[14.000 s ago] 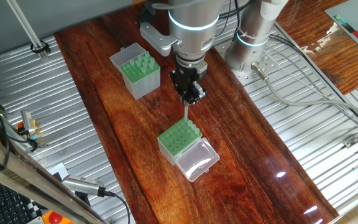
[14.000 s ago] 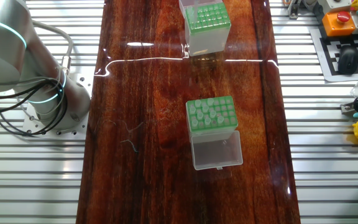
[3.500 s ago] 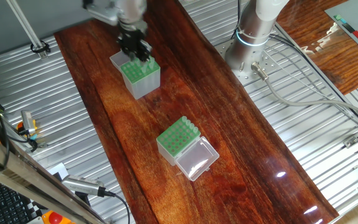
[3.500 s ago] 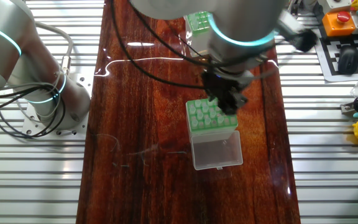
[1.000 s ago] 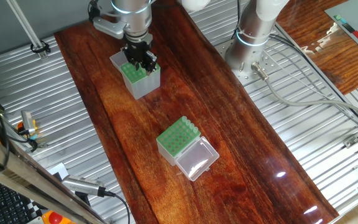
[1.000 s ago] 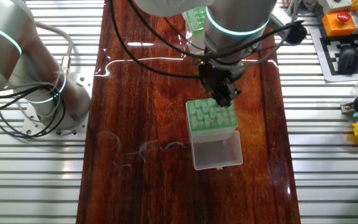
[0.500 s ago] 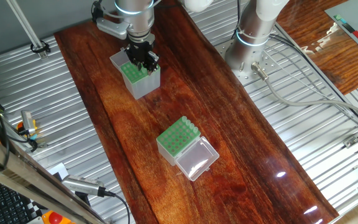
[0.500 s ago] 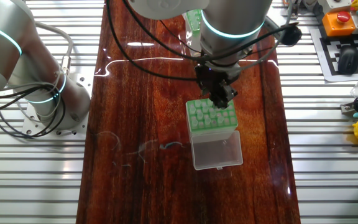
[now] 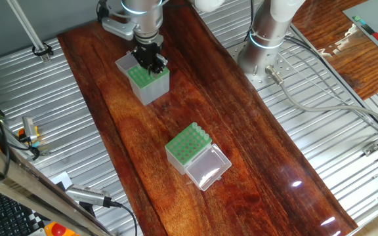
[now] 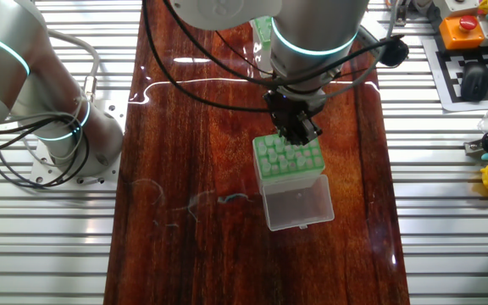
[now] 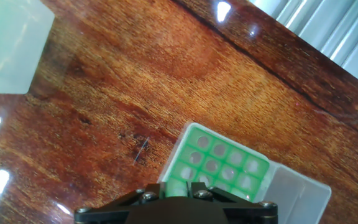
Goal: Transfer all large pipette tips from one holder to another
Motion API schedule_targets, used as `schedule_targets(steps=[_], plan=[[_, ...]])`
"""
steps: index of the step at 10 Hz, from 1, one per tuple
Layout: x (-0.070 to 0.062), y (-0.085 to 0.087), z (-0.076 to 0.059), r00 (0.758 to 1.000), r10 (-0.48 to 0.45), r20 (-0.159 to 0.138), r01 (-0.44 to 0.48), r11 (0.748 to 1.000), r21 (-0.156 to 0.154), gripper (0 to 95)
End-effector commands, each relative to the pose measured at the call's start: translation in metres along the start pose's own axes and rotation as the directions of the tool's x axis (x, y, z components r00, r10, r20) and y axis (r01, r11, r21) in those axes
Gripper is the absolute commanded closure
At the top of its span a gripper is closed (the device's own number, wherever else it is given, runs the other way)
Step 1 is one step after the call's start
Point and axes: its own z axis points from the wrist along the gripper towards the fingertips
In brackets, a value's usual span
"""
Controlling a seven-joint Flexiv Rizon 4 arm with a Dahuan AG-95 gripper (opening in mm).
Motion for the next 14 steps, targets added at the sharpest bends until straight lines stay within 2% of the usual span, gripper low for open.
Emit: schedule_targets(steps=[1,7,14], plan=[[0.001,-0.002,-0.001,1.000,0.004,0.004,-0.004,1.000,-0.004,95.0],[-0.004,-0.010,-0.015,1.000,0.024,0.013,-0.024,1.000,-0.014,95.0],[-0.007,-0.007,-0.030,0.999,0.044,0.020,-0.044,0.999,-0.017,95.0]])
